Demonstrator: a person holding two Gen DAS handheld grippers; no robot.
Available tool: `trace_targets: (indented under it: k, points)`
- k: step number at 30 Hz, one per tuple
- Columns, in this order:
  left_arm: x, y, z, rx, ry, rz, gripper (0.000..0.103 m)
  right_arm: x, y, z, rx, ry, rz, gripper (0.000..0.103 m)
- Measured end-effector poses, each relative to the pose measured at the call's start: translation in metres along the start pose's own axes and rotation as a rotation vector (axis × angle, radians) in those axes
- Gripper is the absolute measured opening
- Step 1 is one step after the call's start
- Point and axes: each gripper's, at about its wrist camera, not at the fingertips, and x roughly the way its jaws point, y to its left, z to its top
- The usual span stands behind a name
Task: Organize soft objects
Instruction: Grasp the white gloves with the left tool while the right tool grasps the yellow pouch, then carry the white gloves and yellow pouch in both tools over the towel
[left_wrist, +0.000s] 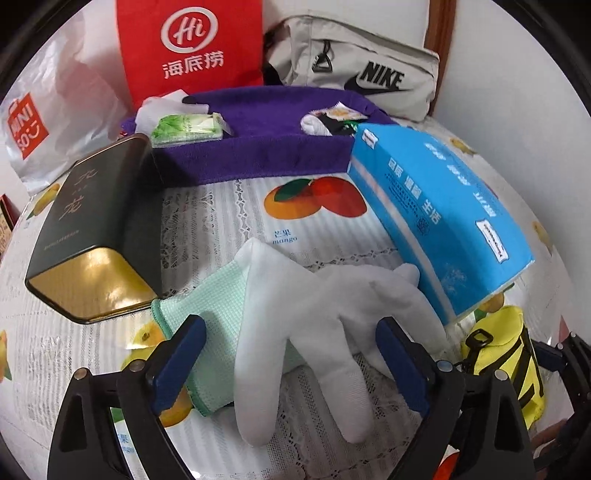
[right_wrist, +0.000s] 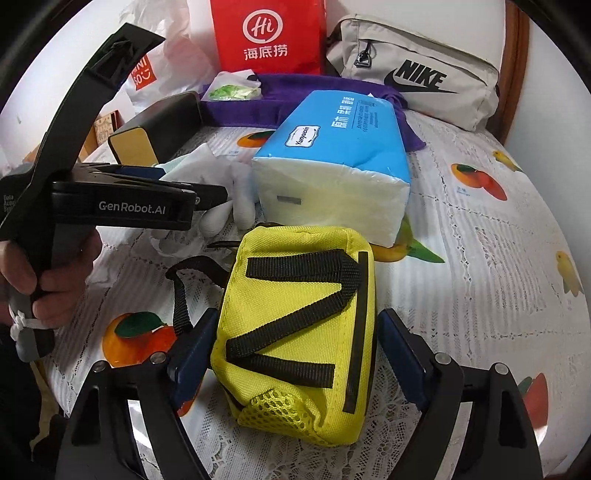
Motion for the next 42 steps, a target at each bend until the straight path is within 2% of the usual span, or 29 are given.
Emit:
trace_targets:
  k: [5,9,10,11,12,14,17,20,22,30,34,39,42]
  points:
    - [0.003,-0.002,0.004,0.013,0.033,0.008,0.092,-0.001,0.001,-0.004,-0.009,-0.023,0.004,0.088]
    - [0.002,-0.004,0.001,0.024,0.022,0.025,0.091,-0.001,0.001,-0.004,-0.002,-0.028,0.007,0.088]
    - [0.001,-0.005,0.000,0.026,0.018,0.029,0.085,-0.002,0.001,-0.005,-0.004,-0.028,0.005,0.088]
    - [-0.001,-0.004,-0.001,0.023,0.014,0.028,0.074,-0.002,0.001,-0.005,-0.003,-0.027,0.004,0.088]
    - [-0.005,-0.003,-0.002,0.021,0.009,0.024,0.068,-0.002,0.001,-0.004,0.002,-0.027,0.003,0.087]
    - [-0.011,0.002,-0.006,0.014,0.008,0.006,0.044,-0.002,0.002,-0.003,0.000,-0.024,-0.013,0.084]
    - [-0.020,0.012,-0.014,-0.016,0.011,-0.034,0.023,-0.004,0.001,-0.002,0.017,-0.029,-0.025,0.077]
    - [-0.027,0.022,-0.021,-0.054,0.025,-0.073,0.014,-0.004,0.001,-0.002,0.019,-0.026,-0.030,0.073]
    - [-0.034,0.029,-0.029,-0.071,0.027,-0.072,0.011,-0.006,0.002,-0.002,0.020,-0.027,-0.029,0.068]
    - [-0.063,0.068,-0.060,-0.143,0.023,0.004,0.011,-0.009,0.010,-0.002,-0.005,-0.018,-0.011,0.063]
    - [-0.071,0.080,-0.066,-0.176,0.013,0.037,0.010,-0.013,0.014,0.001,-0.010,-0.025,0.013,0.060]
    - [-0.082,0.093,-0.070,-0.230,0.008,0.046,0.010,-0.015,0.014,0.003,-0.006,-0.020,0.008,0.058]
    - [-0.092,0.097,-0.066,-0.230,0.018,0.047,0.010,-0.022,0.013,0.006,-0.004,-0.025,0.006,0.058]
